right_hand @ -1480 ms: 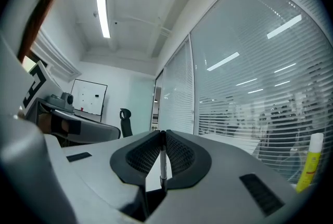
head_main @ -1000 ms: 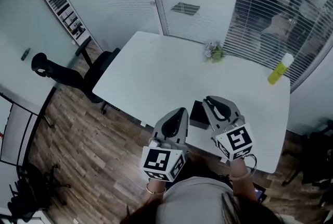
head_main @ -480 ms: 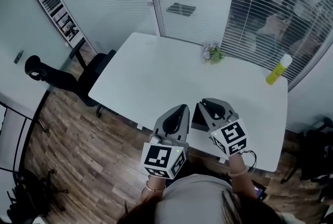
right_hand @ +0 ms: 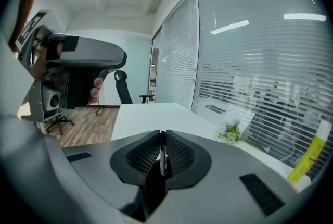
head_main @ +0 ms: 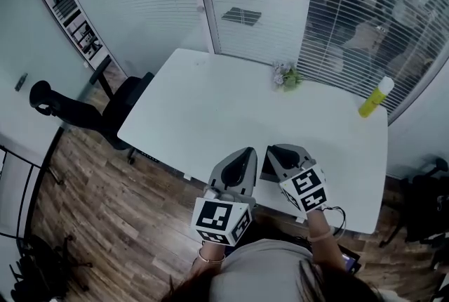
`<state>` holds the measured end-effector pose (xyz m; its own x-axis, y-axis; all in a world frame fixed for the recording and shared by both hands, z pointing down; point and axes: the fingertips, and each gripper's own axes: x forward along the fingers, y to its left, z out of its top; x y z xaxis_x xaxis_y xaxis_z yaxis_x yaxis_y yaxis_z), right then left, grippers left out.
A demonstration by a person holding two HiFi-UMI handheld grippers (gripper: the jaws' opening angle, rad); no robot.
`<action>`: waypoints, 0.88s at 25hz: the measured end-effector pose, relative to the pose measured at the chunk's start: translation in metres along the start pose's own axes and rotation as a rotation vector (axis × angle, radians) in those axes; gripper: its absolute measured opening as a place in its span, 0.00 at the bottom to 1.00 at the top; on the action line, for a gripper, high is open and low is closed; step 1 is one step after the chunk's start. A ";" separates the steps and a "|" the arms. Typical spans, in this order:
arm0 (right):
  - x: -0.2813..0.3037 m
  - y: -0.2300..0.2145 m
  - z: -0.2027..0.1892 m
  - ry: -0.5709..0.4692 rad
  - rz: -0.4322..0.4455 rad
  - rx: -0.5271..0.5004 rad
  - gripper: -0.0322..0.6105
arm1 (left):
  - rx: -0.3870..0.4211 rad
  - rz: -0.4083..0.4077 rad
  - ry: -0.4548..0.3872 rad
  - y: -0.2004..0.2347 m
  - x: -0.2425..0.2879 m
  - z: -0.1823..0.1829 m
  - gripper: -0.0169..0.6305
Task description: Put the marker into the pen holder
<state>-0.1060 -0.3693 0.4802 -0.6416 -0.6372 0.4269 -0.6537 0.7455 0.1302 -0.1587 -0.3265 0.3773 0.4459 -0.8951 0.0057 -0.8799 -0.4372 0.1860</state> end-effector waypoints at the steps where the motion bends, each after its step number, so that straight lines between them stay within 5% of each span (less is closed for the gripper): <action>1: 0.002 0.001 -0.002 0.012 0.000 -0.001 0.14 | -0.003 -0.001 0.001 0.001 0.000 0.000 0.05; 22: 0.026 0.011 -0.041 0.209 0.018 0.021 0.14 | -0.043 -0.008 0.016 0.018 0.002 -0.009 0.05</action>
<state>-0.1135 -0.3702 0.5291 -0.5578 -0.5675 0.6057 -0.6522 0.7510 0.1031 -0.1726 -0.3355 0.3894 0.4559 -0.8898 0.0197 -0.8685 -0.4399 0.2284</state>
